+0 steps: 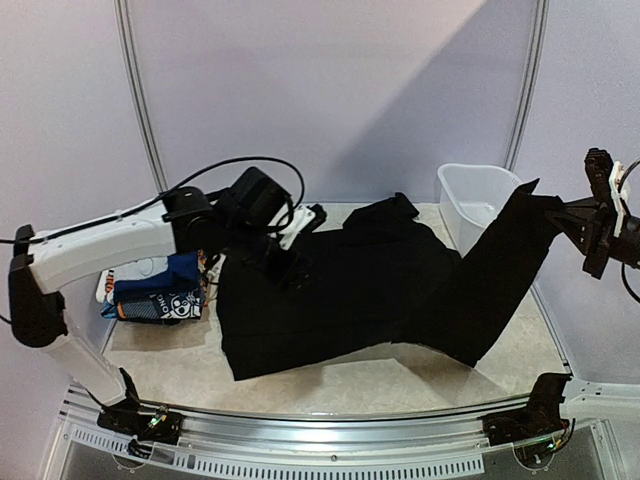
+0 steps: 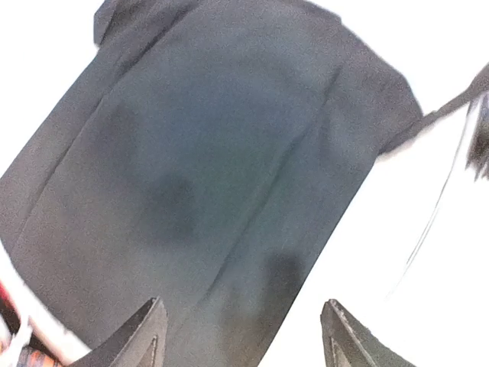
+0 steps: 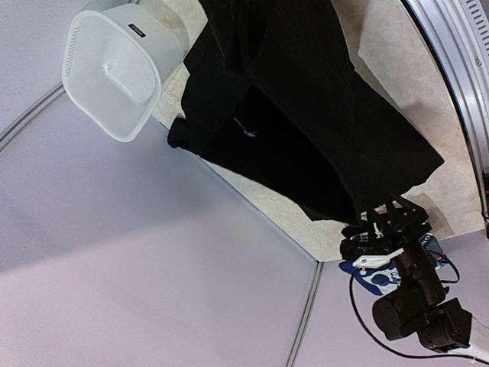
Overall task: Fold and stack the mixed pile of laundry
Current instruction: Fold the flattened shirt at the center of the board.
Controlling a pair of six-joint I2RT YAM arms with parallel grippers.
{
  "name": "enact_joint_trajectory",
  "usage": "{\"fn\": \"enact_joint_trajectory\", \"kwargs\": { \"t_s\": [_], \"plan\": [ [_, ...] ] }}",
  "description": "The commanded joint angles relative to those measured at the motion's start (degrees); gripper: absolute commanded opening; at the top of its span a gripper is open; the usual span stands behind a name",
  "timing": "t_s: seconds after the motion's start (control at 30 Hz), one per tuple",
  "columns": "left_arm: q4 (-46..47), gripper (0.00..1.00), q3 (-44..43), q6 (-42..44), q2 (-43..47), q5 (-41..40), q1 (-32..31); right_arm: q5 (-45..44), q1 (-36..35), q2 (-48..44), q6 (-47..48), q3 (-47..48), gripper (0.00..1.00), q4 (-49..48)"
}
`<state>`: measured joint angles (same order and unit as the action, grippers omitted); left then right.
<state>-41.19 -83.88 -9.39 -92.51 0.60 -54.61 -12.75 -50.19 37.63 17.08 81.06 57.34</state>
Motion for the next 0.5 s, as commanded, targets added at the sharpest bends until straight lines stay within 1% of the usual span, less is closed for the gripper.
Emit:
{"fn": "enact_joint_trajectory", "kwargs": {
  "t_s": [0.0, 0.07, 0.17, 0.3, 0.37, 0.47],
  "plan": [
    [-10.2, 0.69, 11.5, 3.5, 8.6, -8.1, -1.1, 3.7, -0.3, 1.5, 2.4, 0.7, 0.00, -4.1],
    [-13.2, 0.68, 14.3, 4.0, 11.6, -9.8, -1.6, 5.2, -0.3, 2.1, 3.9, 1.0, 0.00, -6.5],
    [-16.9, 0.65, 16.9, 5.0, 13.5, -12.7, -1.9, 7.2, -0.3, 3.6, 6.8, 2.2, 0.00, -9.2],
    [-19.3, 0.64, 18.9, 11.0, 13.0, -14.8, -2.0, 7.6, -0.3, 7.2, 11.1, 4.7, 0.00, -9.3],
    [-19.7, 0.63, 19.8, 13.6, 11.6, -14.2, -2.1, 7.7, -0.3, 8.6, 12.3, 5.2, 0.00, -9.2],
    [-19.1, 0.61, 20.3, 14.6, 9.3, -10.9, -2.8, 7.8, -0.3, 9.2, 13.0, 4.8, 0.00, -9.7]
  ]
}}
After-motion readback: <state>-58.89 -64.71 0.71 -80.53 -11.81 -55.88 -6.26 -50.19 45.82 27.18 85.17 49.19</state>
